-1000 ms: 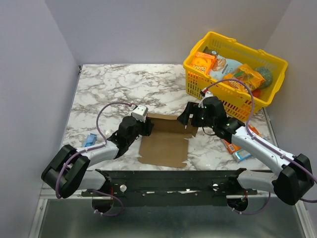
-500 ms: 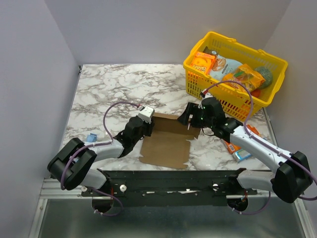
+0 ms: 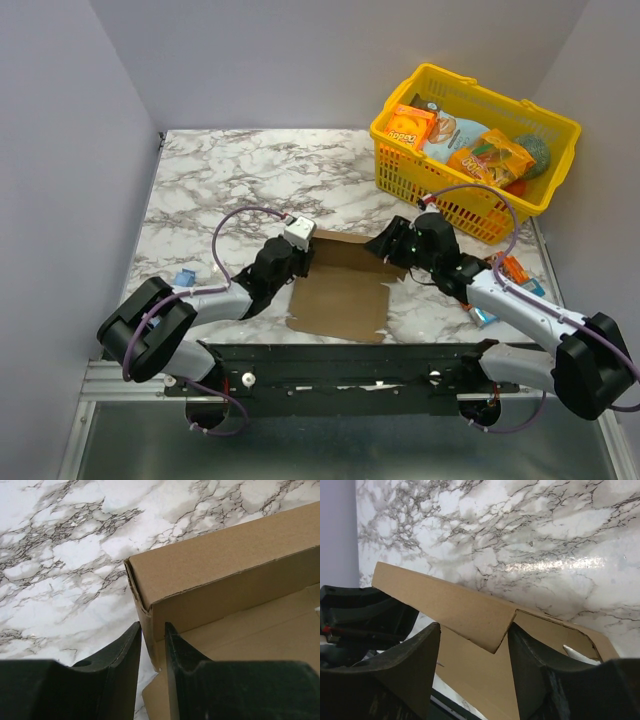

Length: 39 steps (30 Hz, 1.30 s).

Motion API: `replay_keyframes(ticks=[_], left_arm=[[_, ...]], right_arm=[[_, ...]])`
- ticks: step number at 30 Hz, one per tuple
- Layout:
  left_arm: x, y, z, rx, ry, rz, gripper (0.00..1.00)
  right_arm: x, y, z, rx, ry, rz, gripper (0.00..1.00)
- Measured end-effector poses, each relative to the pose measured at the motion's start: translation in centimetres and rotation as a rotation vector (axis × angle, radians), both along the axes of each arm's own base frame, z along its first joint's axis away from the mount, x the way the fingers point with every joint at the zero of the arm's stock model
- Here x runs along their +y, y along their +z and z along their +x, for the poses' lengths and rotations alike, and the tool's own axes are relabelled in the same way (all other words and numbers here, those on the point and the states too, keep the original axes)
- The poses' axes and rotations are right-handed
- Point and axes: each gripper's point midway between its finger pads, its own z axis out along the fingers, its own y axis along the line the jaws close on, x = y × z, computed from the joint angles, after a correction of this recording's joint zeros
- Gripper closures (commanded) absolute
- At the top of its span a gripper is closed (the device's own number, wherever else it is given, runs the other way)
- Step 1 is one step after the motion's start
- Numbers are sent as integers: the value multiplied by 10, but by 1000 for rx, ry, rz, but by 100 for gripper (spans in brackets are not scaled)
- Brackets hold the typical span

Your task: Fold the paper box

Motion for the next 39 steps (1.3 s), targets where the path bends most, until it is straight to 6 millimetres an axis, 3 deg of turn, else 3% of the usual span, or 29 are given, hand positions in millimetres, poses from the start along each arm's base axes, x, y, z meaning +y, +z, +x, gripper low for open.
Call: replay_keyframes(ticks=[9, 15, 24, 34, 39], left_arm=[[-1, -1, -4, -4, -3, 4, 69], [1, 2, -1, -18, 28, -4, 69], [10, 3, 8, -21, 129, -22, 80], [20, 3, 16, -26, 209, -5, 85], [21, 3, 16, -27, 219, -1, 88]], right_arm=[[7, 10, 7, -49, -32, 100, 43], [6, 9, 7, -67, -26, 100, 21], [-14, 14, -9, -127, -23, 47, 19], [-29, -49, -27, 2, -13, -82, 33], [-29, -75, -31, 64, -4, -146, 31]])
